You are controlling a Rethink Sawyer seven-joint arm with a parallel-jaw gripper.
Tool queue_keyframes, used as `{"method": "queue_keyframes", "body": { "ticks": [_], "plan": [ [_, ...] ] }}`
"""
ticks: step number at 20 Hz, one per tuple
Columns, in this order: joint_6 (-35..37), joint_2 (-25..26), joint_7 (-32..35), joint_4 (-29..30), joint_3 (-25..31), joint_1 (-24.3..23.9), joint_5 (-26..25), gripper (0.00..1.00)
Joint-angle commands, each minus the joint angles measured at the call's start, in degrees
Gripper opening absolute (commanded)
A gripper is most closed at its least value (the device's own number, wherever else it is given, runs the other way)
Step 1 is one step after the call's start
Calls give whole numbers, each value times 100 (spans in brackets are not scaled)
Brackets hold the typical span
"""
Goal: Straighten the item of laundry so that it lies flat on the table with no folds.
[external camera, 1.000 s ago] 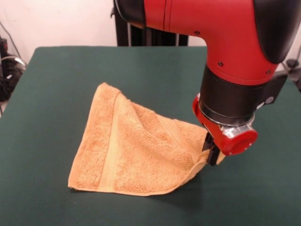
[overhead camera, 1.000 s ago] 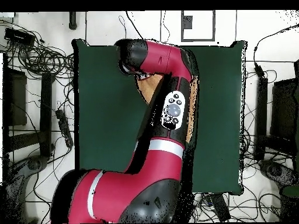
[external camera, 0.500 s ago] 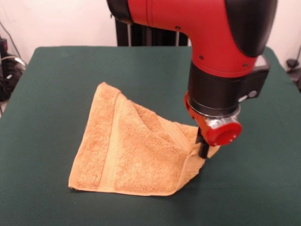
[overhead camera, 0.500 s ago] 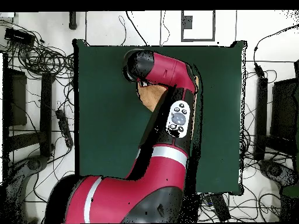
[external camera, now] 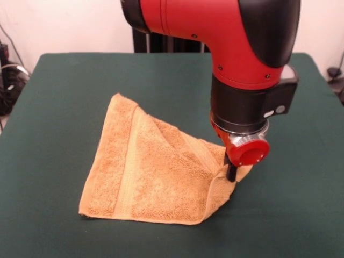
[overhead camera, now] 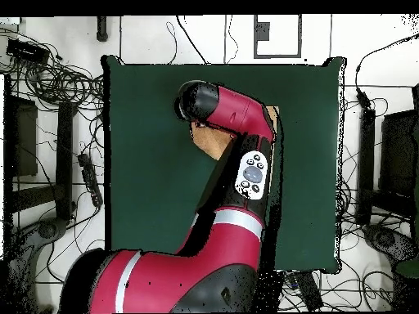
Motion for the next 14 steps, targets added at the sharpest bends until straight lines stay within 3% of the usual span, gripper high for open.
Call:
{"method": "queue_keyframes", "body": {
  "ticks": [1, 5, 8, 14],
  "plan": [
    [108, 226, 1629, 786, 557, 412, 429, 0],
    [471, 291, 1952, 628, 308, 545, 468, 0],
    [431, 115, 1859, 821, 179, 598, 423, 0],
    [-887, -1050, 645, 2517, 301, 274, 159, 0]
  ]
}}
